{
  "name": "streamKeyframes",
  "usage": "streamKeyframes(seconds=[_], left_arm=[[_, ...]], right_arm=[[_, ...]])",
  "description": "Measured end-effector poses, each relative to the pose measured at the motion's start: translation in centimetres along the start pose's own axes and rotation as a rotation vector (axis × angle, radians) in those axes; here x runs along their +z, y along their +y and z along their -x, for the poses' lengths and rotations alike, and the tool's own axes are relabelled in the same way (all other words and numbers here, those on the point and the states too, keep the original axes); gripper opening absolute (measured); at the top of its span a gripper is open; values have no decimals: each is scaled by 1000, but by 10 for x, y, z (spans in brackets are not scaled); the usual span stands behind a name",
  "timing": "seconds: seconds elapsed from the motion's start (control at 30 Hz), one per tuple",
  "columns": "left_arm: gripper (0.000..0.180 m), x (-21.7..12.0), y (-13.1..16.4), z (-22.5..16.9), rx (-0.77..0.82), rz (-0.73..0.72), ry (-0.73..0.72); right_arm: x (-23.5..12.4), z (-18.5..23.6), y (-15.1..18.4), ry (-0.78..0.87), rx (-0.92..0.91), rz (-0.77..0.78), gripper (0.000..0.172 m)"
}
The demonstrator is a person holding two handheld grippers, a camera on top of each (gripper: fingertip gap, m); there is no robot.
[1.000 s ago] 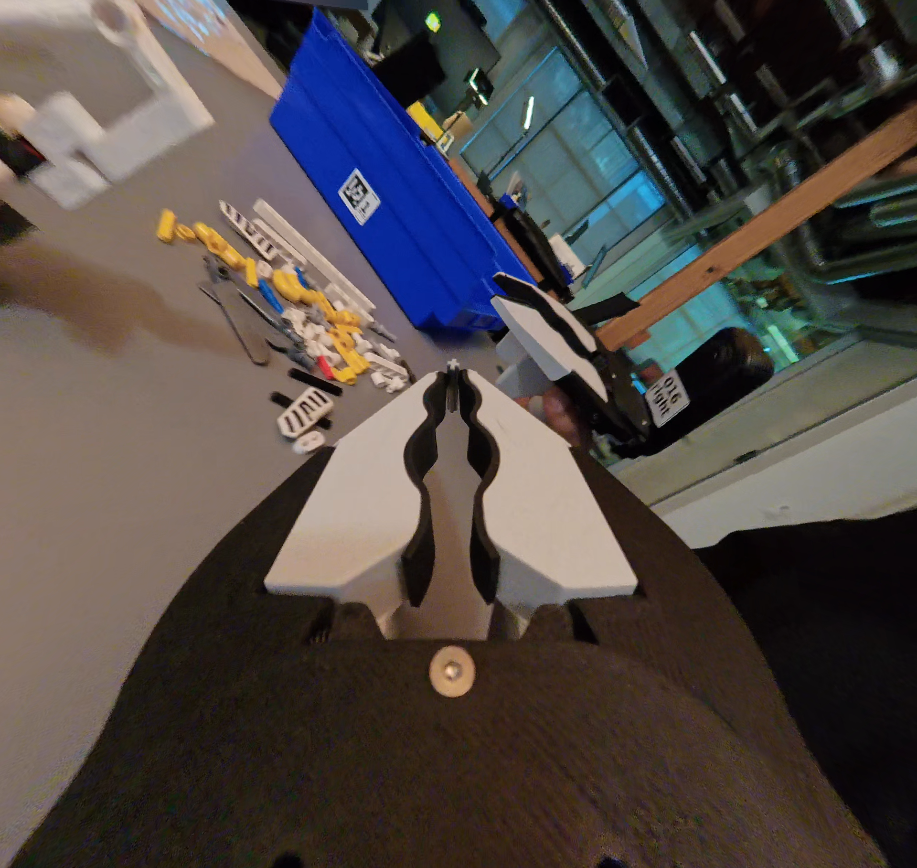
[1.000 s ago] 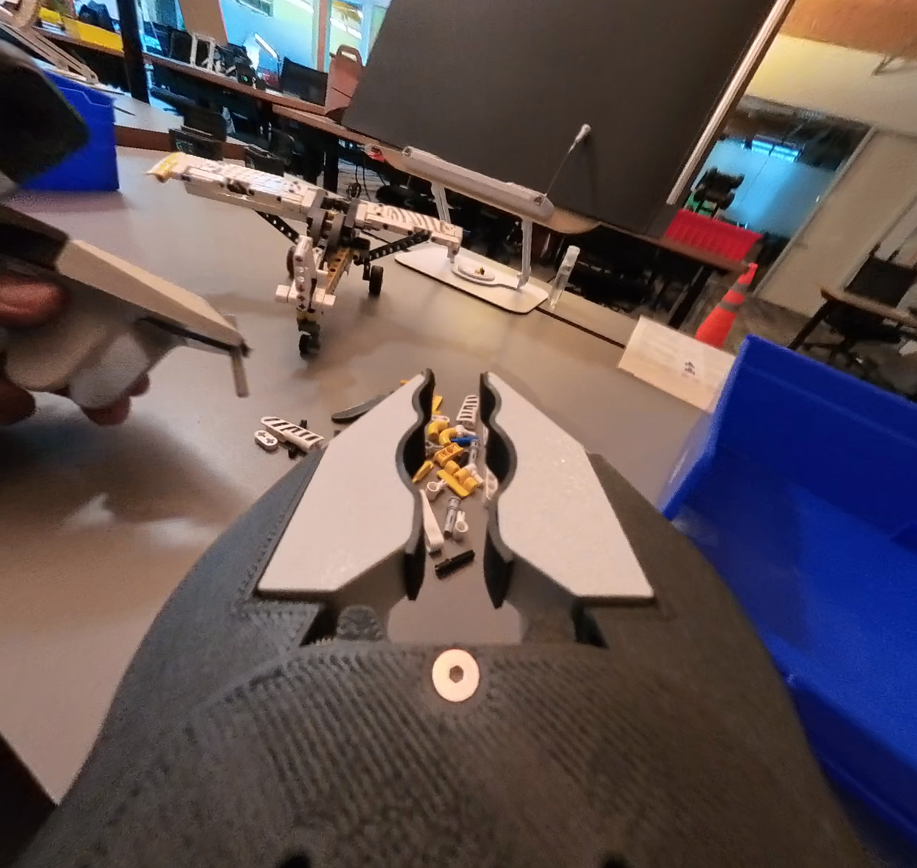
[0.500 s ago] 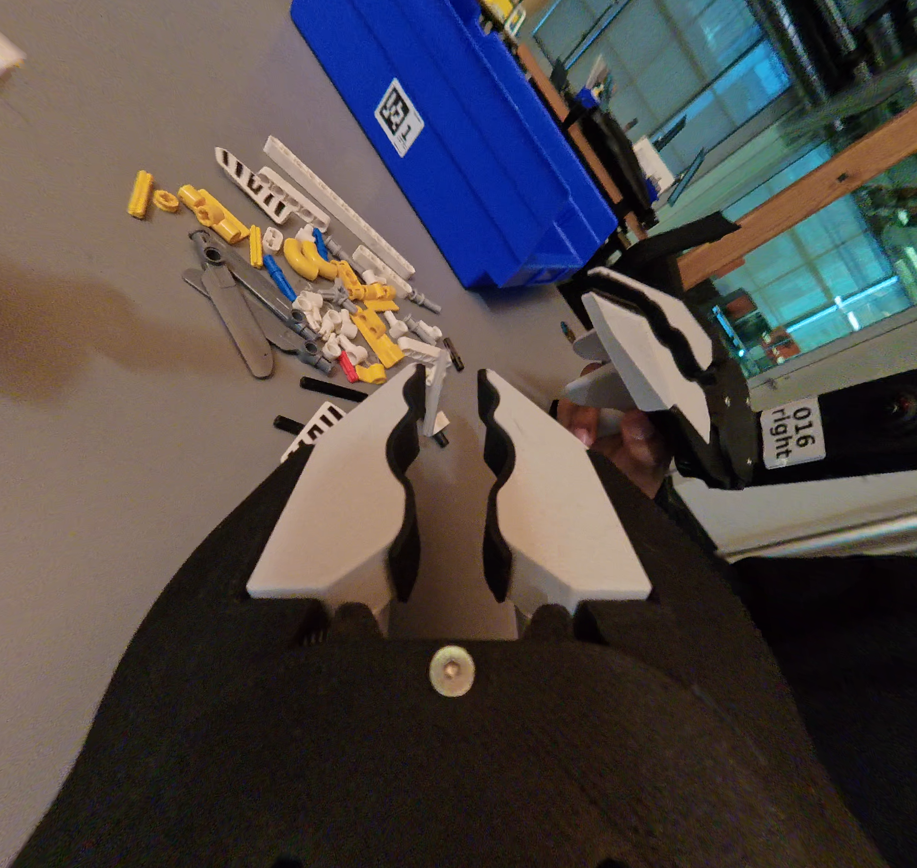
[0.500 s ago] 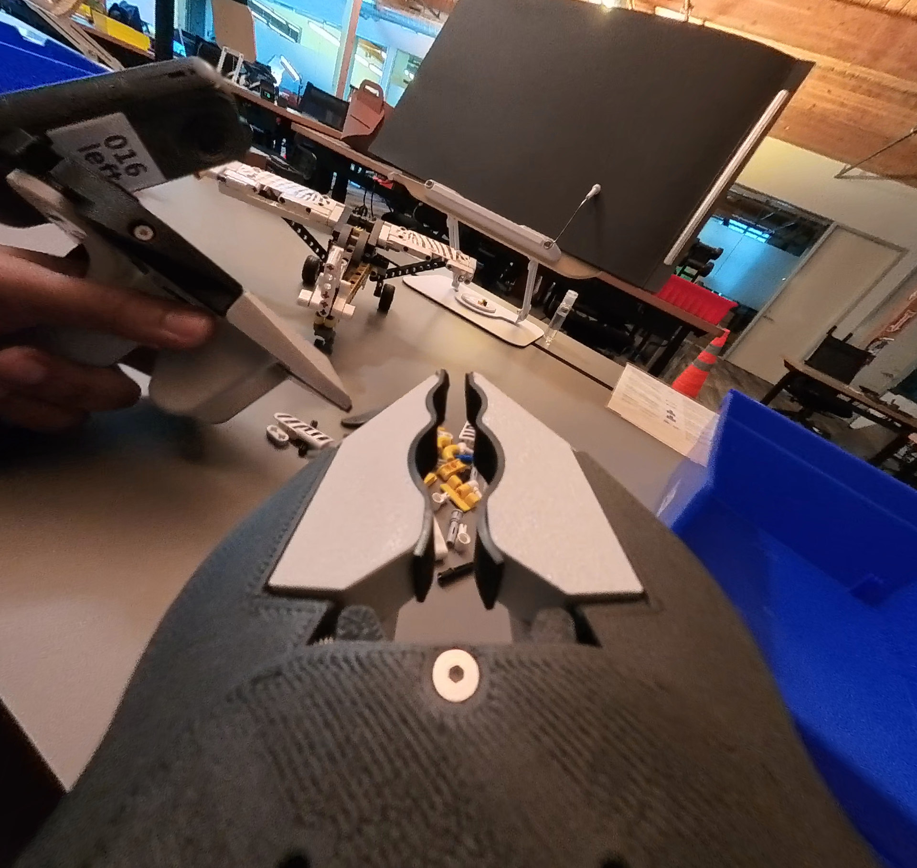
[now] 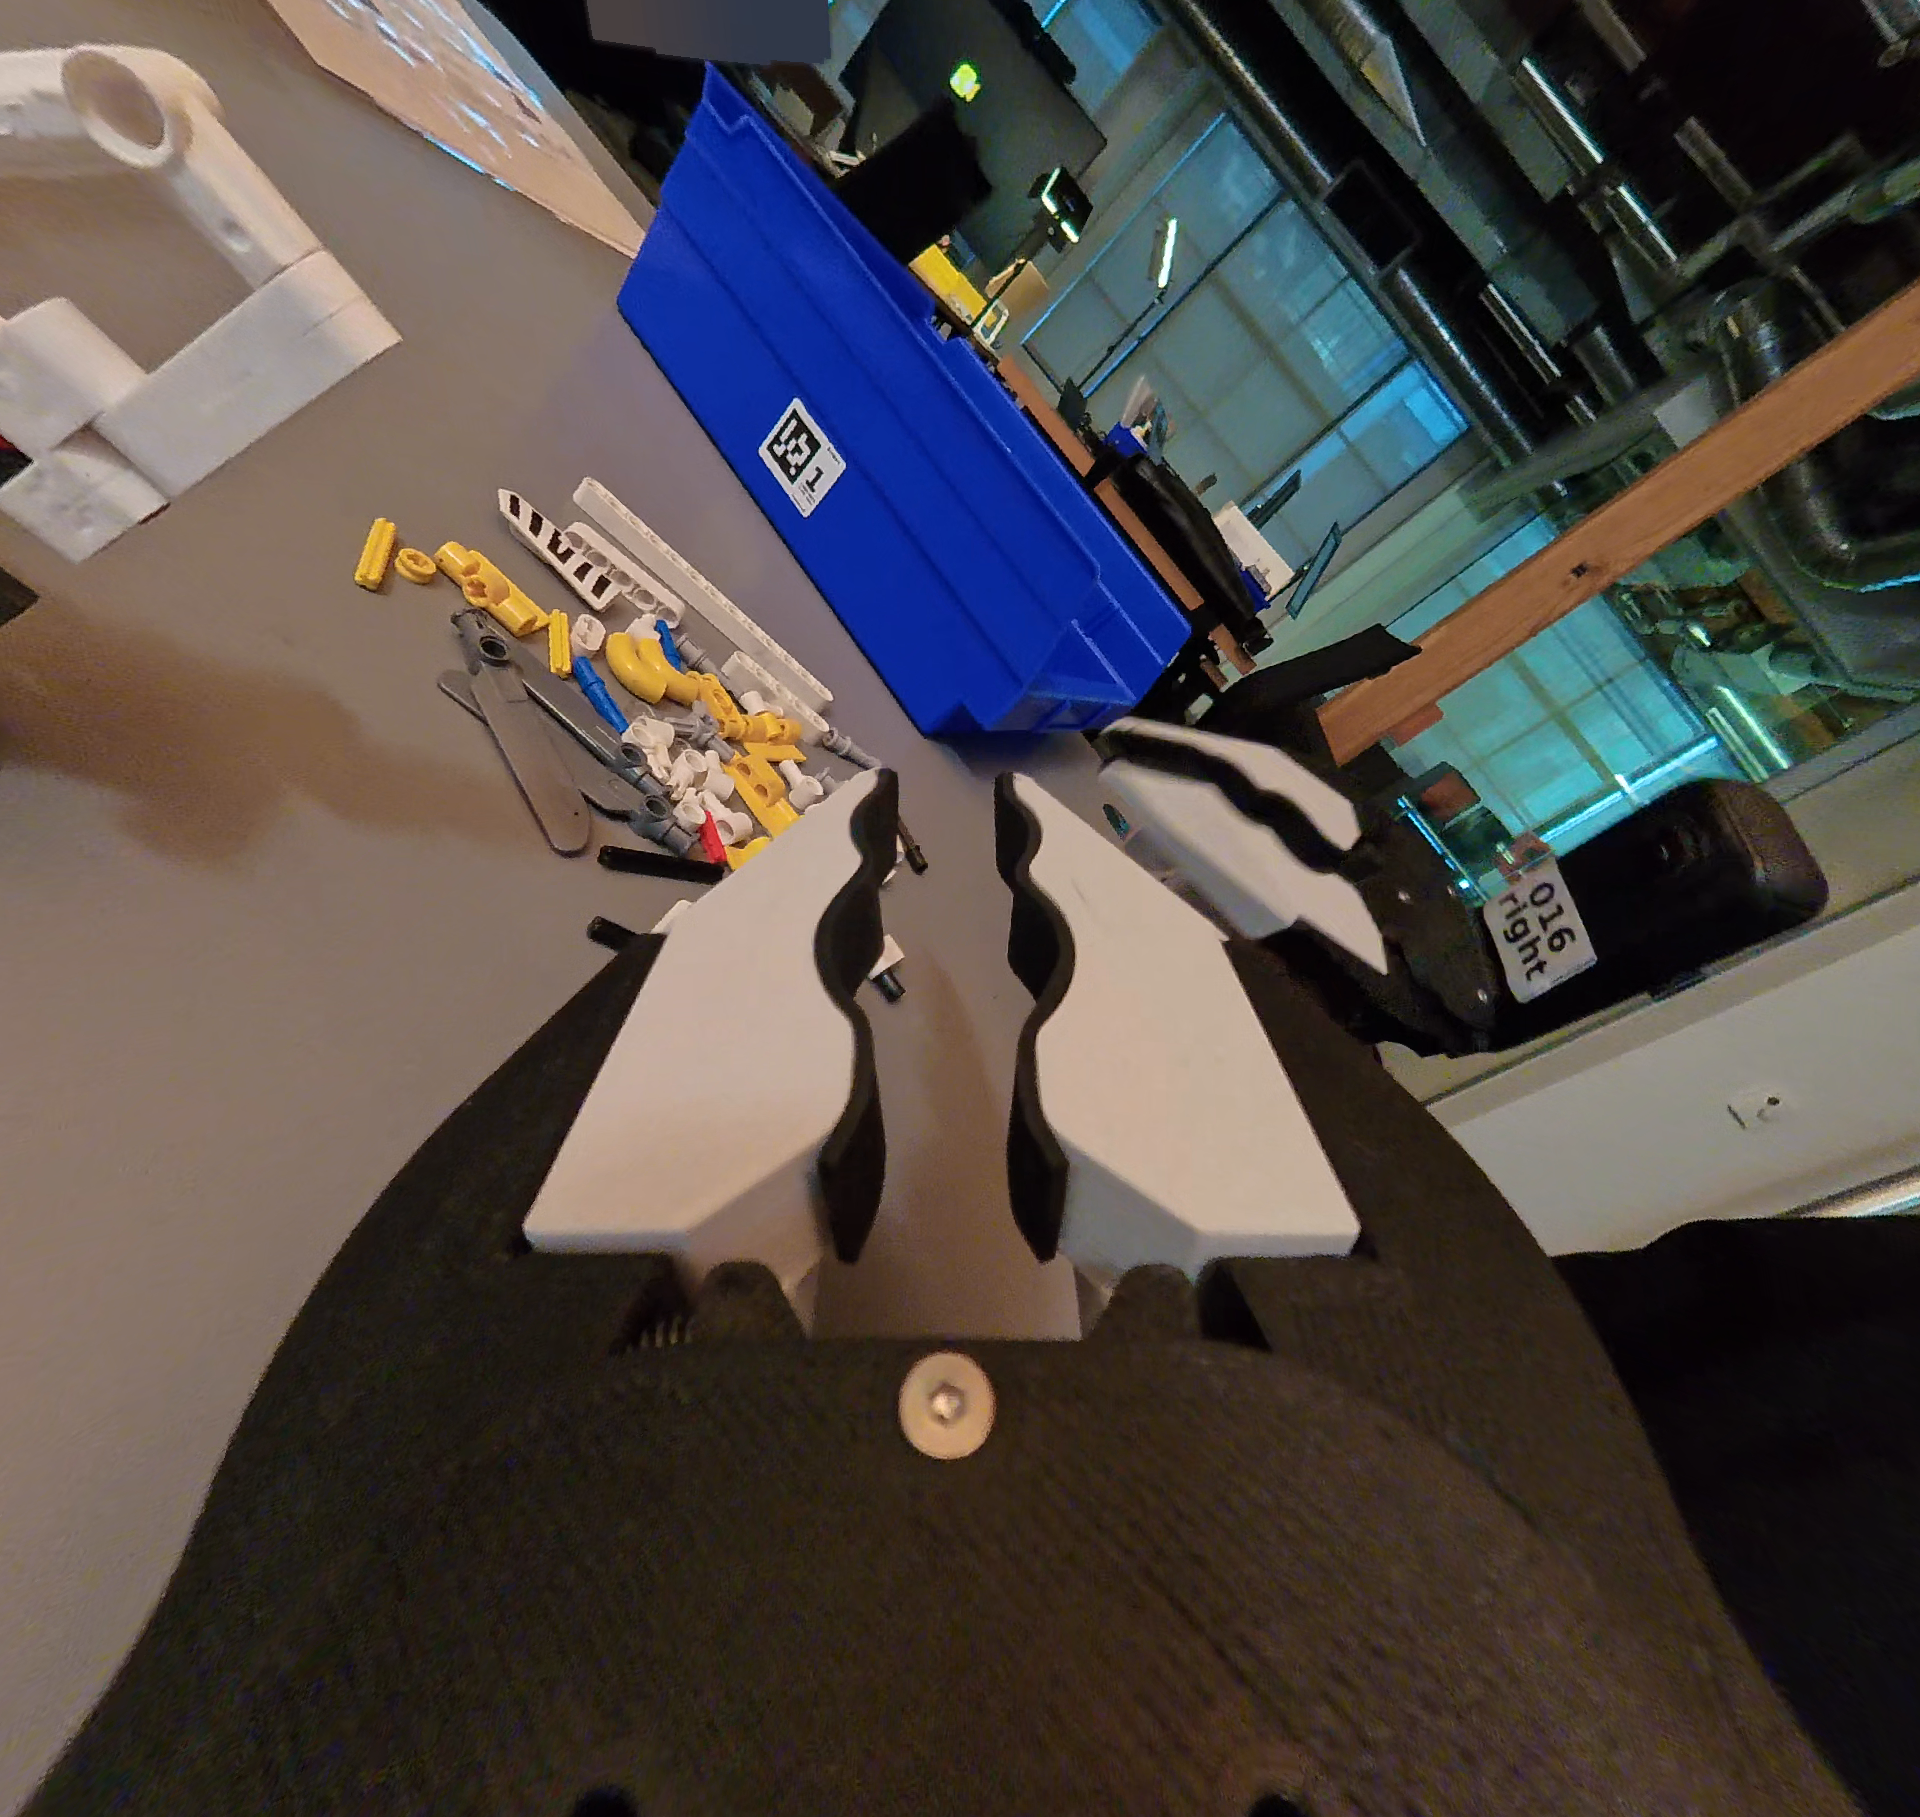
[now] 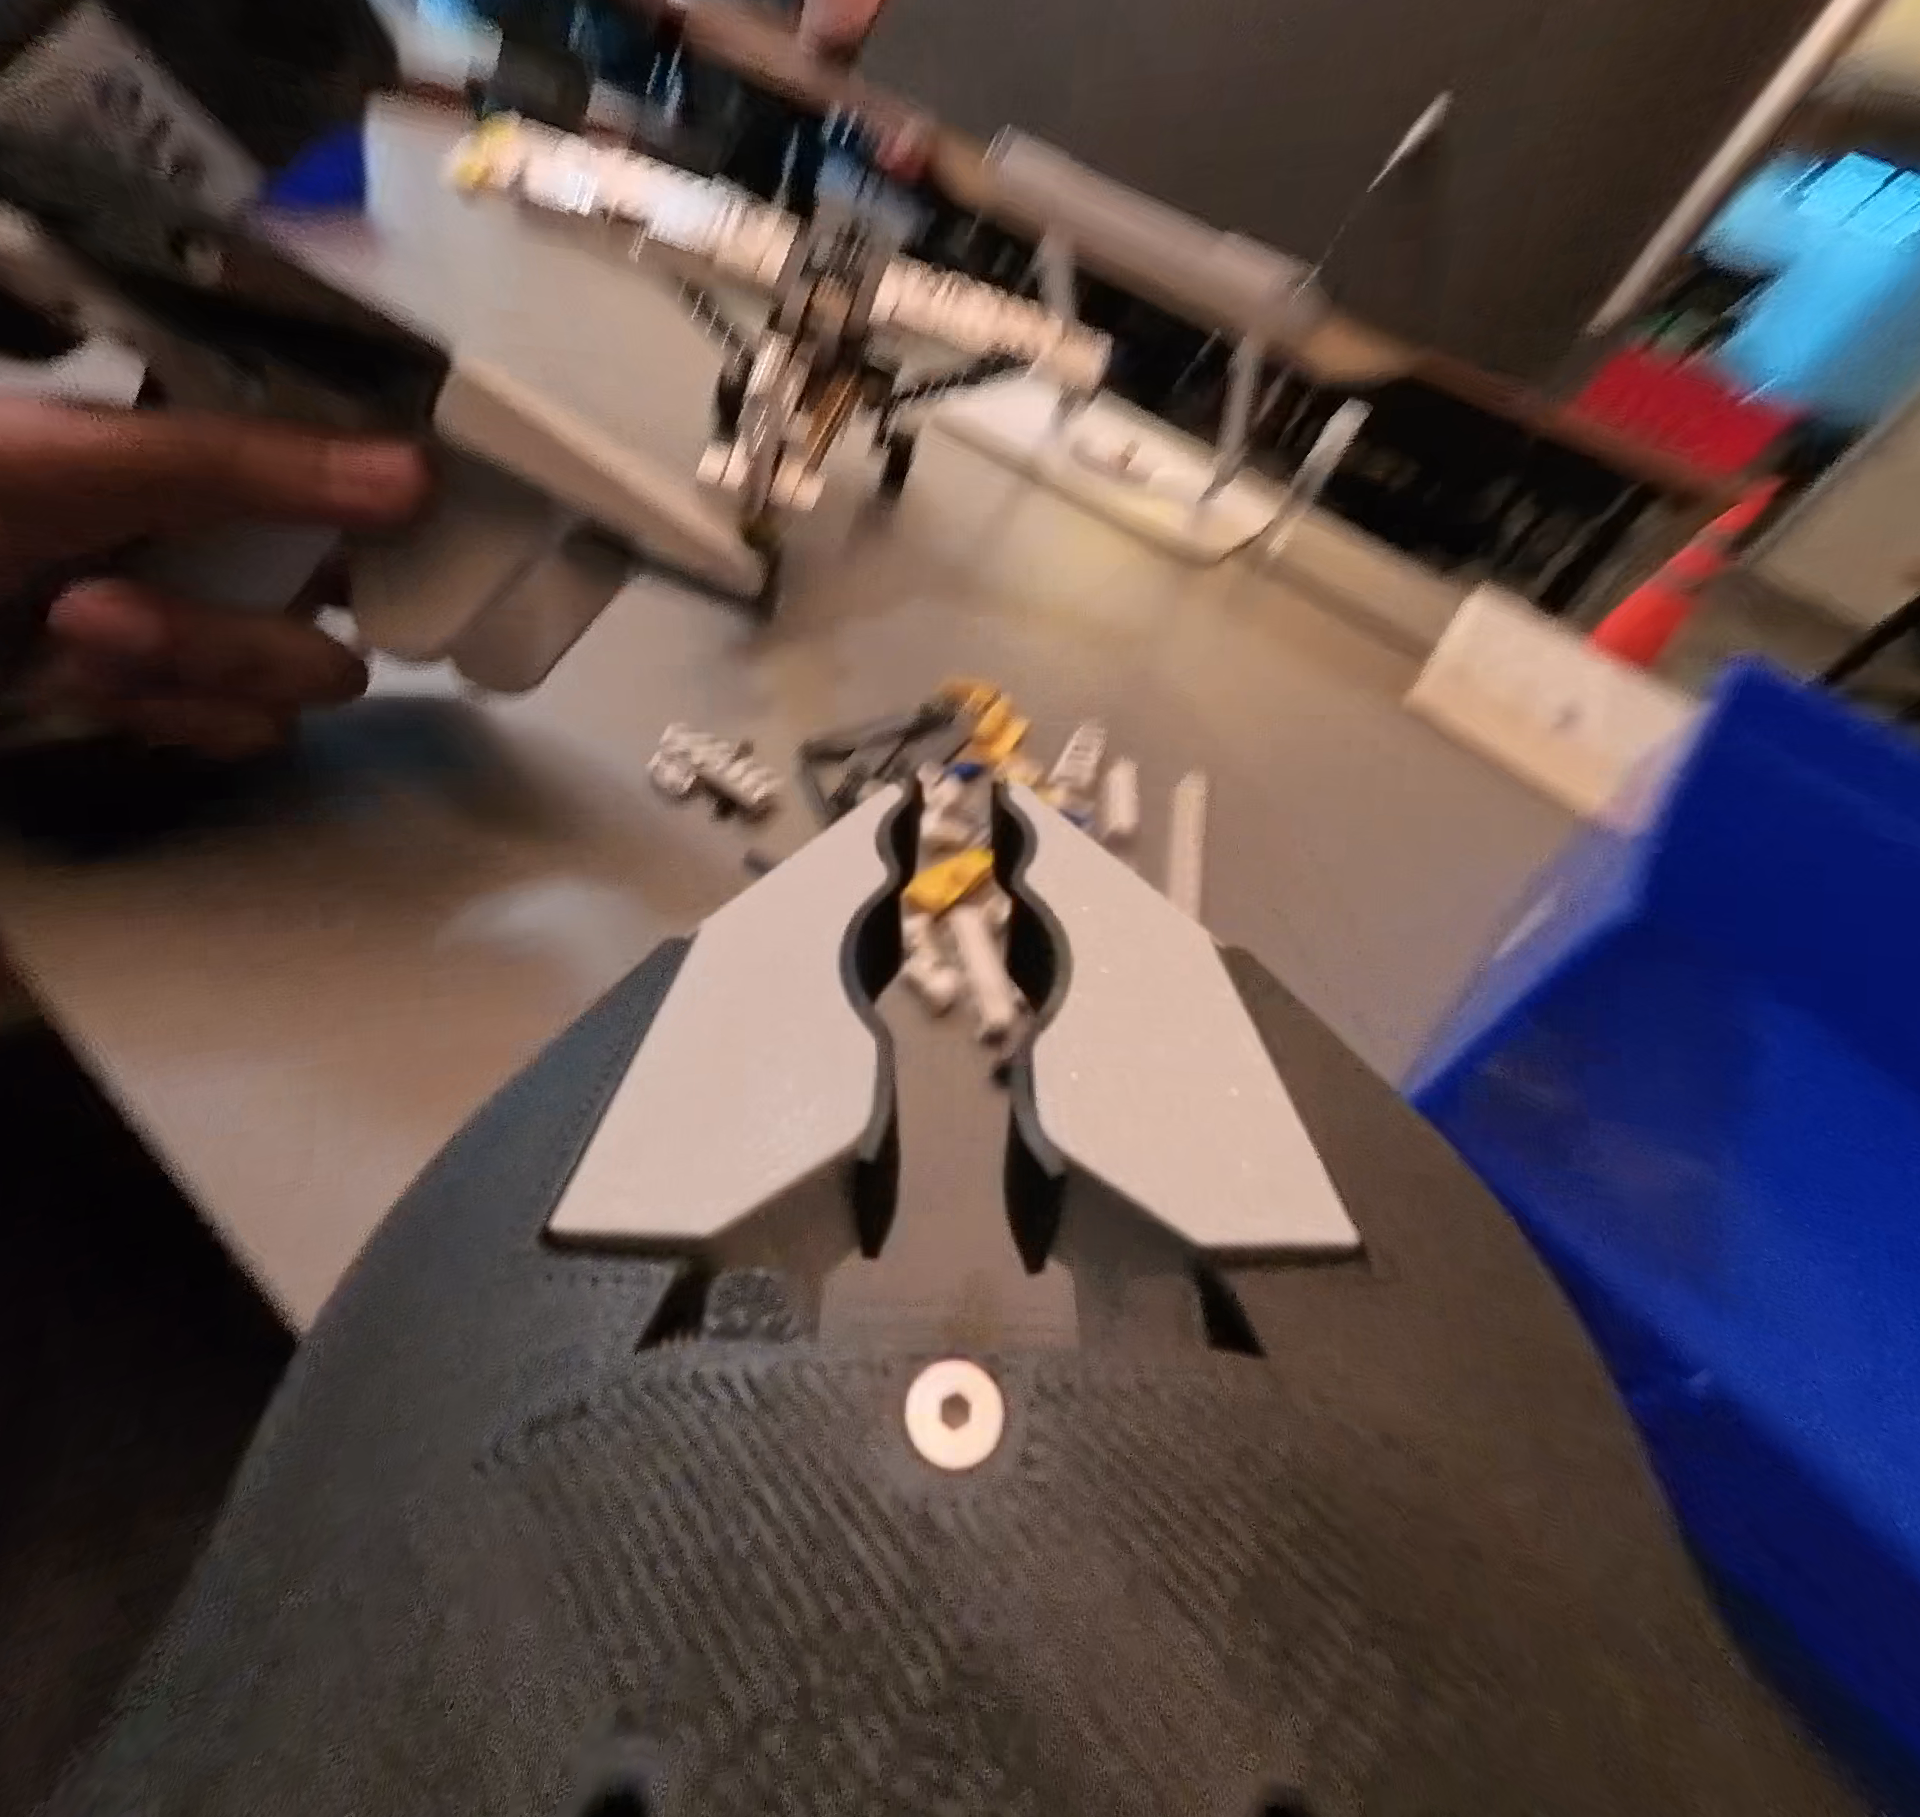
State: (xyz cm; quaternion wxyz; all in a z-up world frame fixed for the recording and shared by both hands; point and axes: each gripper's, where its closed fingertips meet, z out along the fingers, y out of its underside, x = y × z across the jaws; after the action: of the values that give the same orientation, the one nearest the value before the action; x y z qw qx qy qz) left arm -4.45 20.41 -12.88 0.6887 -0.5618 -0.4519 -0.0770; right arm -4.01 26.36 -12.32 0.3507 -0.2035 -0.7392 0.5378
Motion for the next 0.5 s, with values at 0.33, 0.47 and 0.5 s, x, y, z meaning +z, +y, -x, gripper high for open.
streamKeyframes(seconds=[0.33, 0.47, 0.5], left_arm=[[12, 1, 1, -2, -7, 11, 20], [12, 1, 2, -3, -9, 15, 36], [12, 1, 2, -4, -9, 13, 43]], right_arm=[[14, 39, 45, -294, 78, 331, 28], [19, 51, 62, -470, 259, 476, 32], [20, 49, 60, -477, 283, 464, 23]])
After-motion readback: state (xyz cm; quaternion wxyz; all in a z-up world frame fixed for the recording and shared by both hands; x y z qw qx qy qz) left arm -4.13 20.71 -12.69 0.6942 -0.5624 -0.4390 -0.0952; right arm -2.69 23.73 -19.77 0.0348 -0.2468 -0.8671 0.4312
